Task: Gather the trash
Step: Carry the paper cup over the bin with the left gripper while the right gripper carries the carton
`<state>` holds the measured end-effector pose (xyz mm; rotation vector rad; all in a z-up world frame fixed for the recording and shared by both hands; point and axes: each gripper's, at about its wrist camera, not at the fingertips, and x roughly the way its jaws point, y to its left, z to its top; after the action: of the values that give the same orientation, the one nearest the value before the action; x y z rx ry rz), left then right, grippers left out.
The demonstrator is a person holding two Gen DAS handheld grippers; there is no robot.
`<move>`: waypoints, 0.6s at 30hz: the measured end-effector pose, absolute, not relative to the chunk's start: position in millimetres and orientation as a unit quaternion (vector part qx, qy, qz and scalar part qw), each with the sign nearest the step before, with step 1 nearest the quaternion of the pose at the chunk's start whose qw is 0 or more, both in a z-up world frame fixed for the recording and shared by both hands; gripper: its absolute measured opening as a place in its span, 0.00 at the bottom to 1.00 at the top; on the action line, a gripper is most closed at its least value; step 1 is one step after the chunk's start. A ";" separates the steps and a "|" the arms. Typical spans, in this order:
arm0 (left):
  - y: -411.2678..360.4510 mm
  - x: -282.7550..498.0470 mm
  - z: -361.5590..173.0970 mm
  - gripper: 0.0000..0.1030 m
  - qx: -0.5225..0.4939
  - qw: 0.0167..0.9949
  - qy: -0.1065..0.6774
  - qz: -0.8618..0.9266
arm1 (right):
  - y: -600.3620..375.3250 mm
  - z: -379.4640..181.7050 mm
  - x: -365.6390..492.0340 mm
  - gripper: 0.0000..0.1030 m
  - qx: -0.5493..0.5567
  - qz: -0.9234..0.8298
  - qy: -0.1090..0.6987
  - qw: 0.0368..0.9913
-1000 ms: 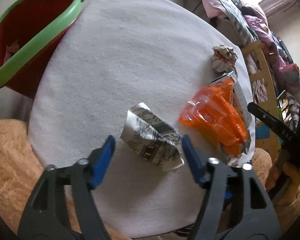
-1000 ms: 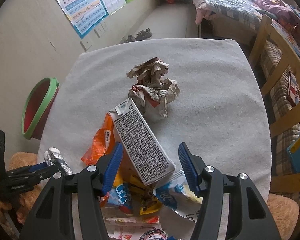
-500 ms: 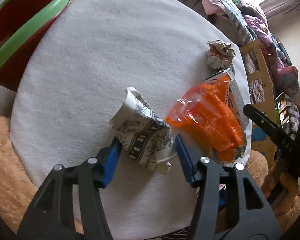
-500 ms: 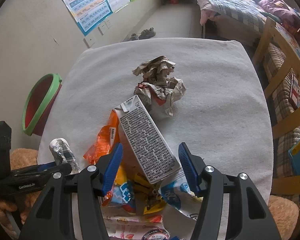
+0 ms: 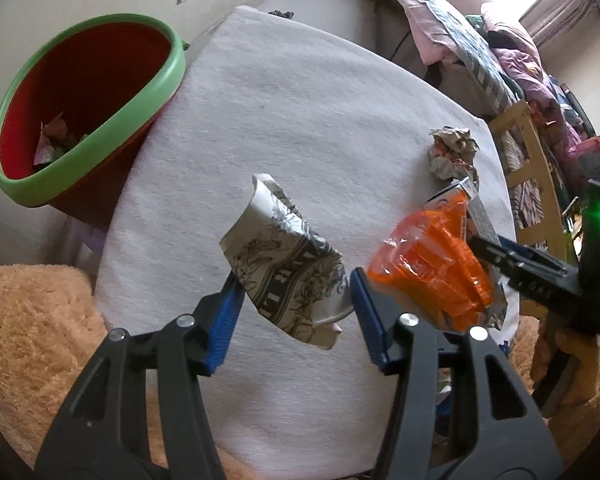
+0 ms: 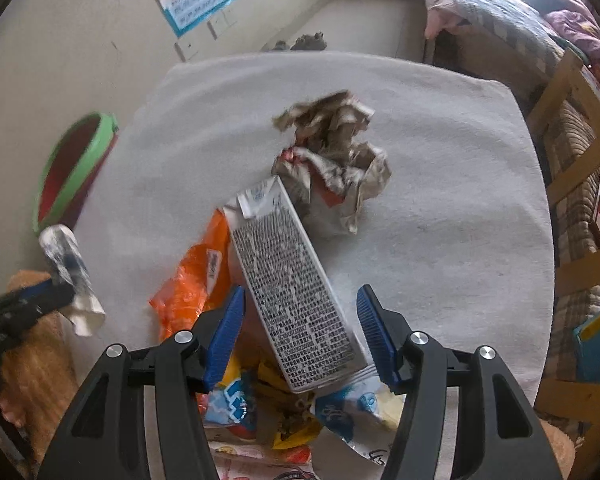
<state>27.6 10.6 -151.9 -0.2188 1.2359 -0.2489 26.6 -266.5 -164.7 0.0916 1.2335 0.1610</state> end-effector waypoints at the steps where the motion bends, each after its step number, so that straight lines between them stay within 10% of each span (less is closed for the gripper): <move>1: 11.1 27.5 -152.1 0.50 -0.103 0.802 0.577 -0.116 | -266.9 -165.9 25.6 0.53 0.044 0.074 0.577 0.812; 18: 23.5 28.0 -128.4 0.50 -0.097 0.832 0.539 -0.088 | -272.3 -84.1 18.6 0.37 0.122 0.094 0.477 0.865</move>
<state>28.0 23.5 -128.4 -0.2061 1.1425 -0.1863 18.6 -272.3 -84.1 0.2559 0.9999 0.1974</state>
